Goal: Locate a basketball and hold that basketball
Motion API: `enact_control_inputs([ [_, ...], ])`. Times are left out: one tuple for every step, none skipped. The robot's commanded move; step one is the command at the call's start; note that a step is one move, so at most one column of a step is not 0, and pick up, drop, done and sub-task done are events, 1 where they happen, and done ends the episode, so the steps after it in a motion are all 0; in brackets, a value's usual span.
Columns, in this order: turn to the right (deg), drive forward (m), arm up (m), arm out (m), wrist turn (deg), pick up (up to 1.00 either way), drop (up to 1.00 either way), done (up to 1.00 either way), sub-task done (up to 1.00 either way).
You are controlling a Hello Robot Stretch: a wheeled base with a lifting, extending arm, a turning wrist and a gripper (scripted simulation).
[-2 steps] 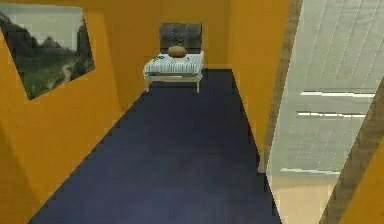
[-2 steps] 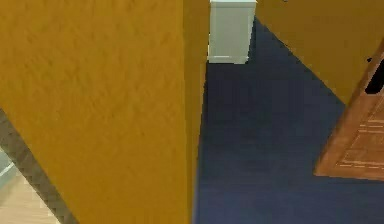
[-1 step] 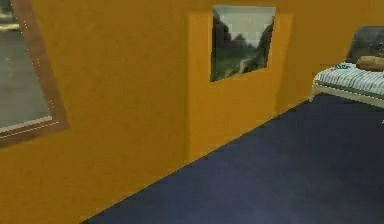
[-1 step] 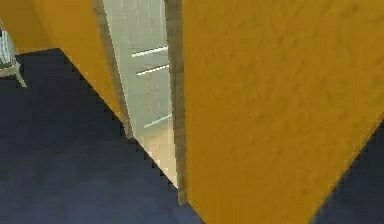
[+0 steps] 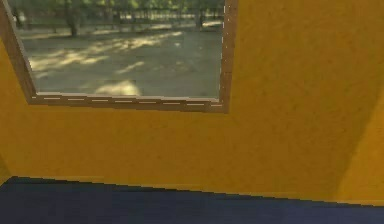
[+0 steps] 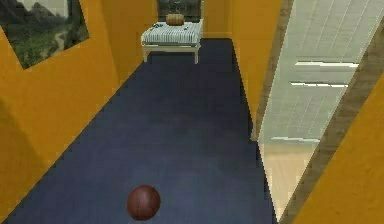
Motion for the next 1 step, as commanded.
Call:
enact_control_inputs([
  [-18.0,0.0,0.0,0.0,0.0,0.0,0.0,0.0,0.0],
])
